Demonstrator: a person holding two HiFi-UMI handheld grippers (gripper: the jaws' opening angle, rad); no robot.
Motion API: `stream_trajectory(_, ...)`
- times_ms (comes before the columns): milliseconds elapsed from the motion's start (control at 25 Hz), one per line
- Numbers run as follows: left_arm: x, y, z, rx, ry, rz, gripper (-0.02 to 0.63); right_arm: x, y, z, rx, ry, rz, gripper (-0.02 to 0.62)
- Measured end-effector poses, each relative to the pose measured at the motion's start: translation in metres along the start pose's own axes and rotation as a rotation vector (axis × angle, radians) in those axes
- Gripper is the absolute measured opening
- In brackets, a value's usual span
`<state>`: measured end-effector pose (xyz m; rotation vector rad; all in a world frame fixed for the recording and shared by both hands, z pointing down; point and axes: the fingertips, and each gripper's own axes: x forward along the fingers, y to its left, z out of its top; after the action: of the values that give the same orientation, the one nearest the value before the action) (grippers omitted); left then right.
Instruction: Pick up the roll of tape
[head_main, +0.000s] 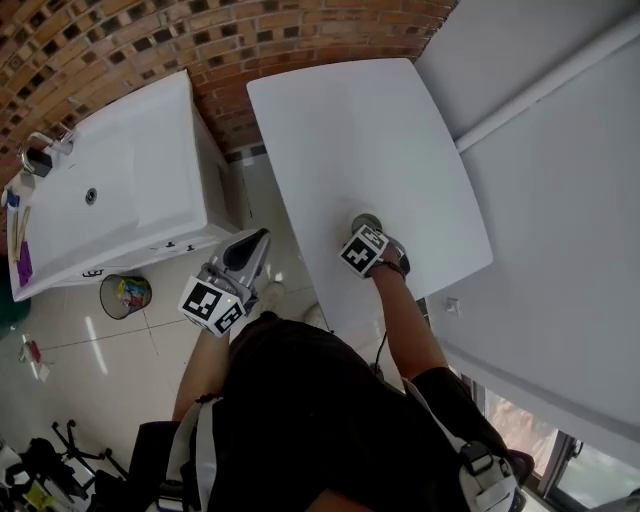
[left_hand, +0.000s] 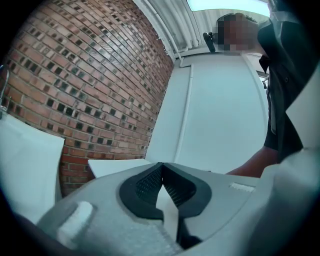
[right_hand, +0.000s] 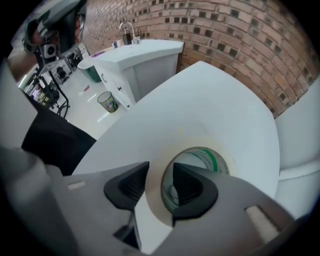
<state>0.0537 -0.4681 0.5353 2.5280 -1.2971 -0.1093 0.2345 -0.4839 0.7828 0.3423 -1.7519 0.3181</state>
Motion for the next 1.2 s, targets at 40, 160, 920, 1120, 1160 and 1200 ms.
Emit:
stream_trajectory(40, -0.005, 0.005, -0.001, -0.003, 0.003, 0.015, 0.002, 0.005, 0.001, -0.002, -0.020, 0.047, 0.004, 0.152)
stream_trajectory(160, -0.019, 0.017, -0.007, -0.011, -0.008, 0.051, 0.002, 0.016, 0.001, -0.007, -0.072, 0.155, 0.012, 0.144)
stream_trajectory(920, 0.028, -0.013, -0.005, 0.003, 0.004, -0.128, 0.002, -0.024, 0.012, 0.007, 0.027, -0.133, 0.029, 0.117)
stream_trajectory(1120, 0.046, -0.036, -0.006, 0.019, 0.022, -0.208, 0.002, -0.079, 0.006, 0.016, 0.381, -0.547, 0.126, 0.117)
stream_trajectory(1160, 0.051, -0.042, -0.006, 0.021, 0.024, -0.228, 0.002, -0.090, 0.006, 0.014, 0.430, -0.627, 0.144, 0.117)
stream_trajectory(1200, 0.055, -0.050, -0.007, 0.022, 0.027, -0.249, 0.002, -0.101, 0.007, 0.010, 0.464, -0.693, 0.152, 0.118)
